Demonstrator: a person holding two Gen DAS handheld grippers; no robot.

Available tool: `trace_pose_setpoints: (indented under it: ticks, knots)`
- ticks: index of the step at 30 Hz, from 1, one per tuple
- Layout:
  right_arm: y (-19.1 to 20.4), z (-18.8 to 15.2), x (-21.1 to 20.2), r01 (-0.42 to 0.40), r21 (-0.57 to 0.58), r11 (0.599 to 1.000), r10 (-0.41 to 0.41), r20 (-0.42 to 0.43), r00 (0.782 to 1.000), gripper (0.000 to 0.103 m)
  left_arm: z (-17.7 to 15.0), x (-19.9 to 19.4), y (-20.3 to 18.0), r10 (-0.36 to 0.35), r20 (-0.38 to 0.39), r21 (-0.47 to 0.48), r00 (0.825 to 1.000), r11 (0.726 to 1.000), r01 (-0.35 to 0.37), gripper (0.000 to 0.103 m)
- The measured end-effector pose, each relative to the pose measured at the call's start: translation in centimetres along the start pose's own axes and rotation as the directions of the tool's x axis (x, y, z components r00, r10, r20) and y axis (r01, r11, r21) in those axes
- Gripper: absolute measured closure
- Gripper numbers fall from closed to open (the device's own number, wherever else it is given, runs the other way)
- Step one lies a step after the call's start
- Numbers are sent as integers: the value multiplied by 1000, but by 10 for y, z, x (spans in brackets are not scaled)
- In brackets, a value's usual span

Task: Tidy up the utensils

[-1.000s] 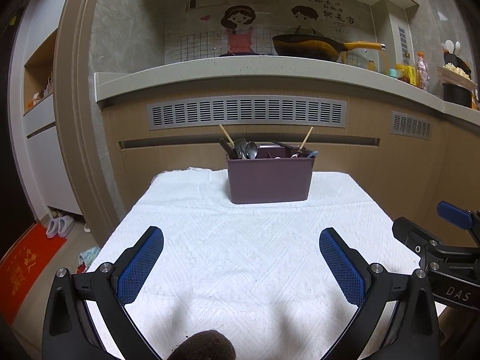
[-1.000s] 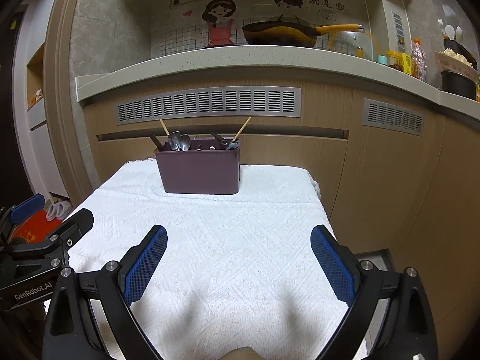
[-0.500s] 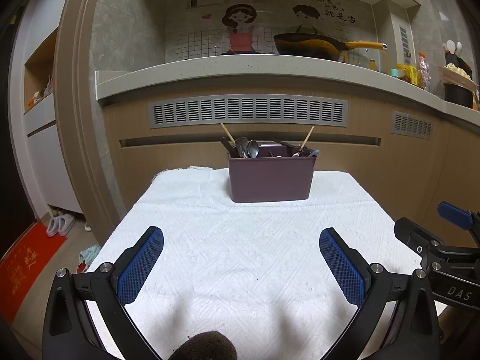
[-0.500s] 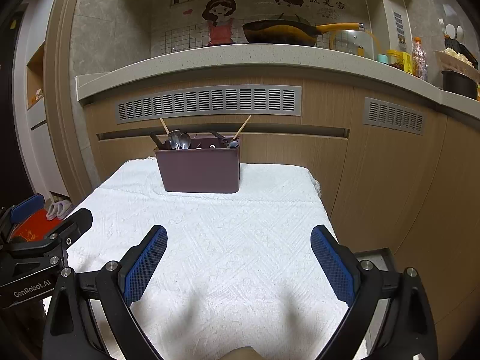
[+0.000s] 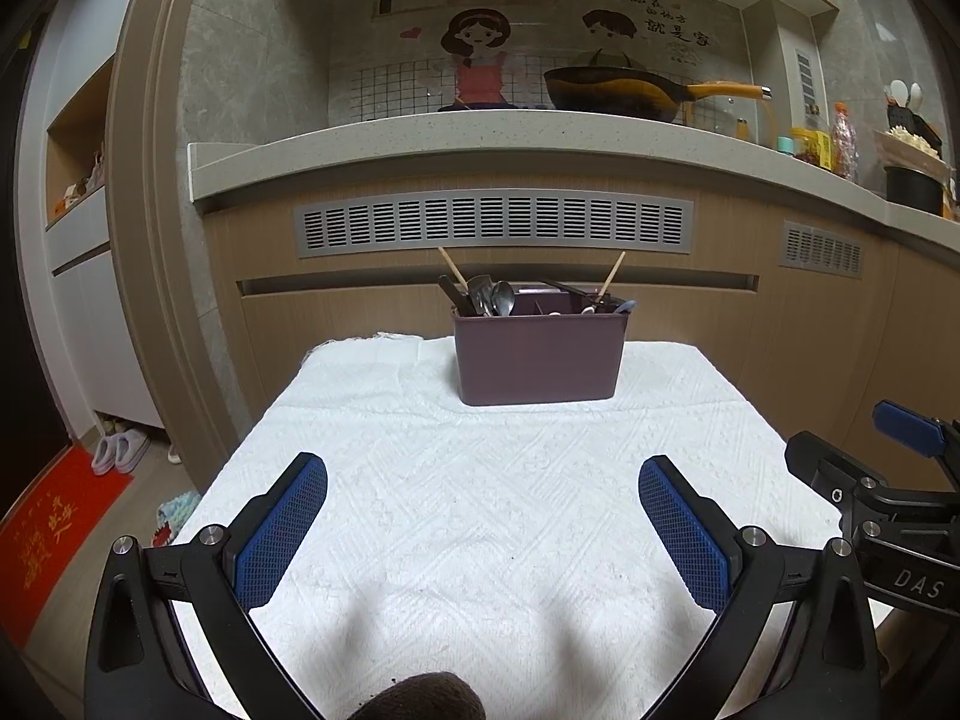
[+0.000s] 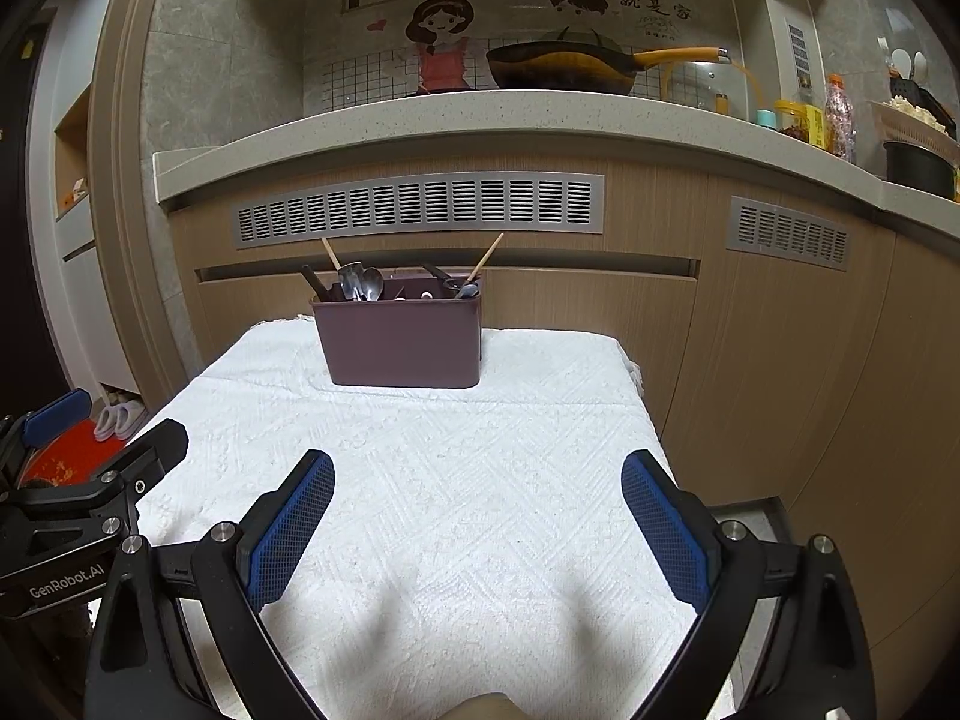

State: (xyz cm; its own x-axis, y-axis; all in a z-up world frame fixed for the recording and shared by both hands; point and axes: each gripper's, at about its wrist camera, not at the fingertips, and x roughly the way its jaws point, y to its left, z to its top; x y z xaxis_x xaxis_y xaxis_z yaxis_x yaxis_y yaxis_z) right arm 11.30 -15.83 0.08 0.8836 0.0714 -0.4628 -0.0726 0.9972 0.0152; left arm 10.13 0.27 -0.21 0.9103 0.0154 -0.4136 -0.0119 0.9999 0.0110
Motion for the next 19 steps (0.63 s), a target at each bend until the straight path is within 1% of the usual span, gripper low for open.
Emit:
trace_pose_setpoints:
  ticks: [19]
  knots:
    - [-2, 2, 0, -2, 0, 1000, 2, 2, 1000, 6, 0, 0, 0, 0, -3, -1, 1000, 1000, 0, 0]
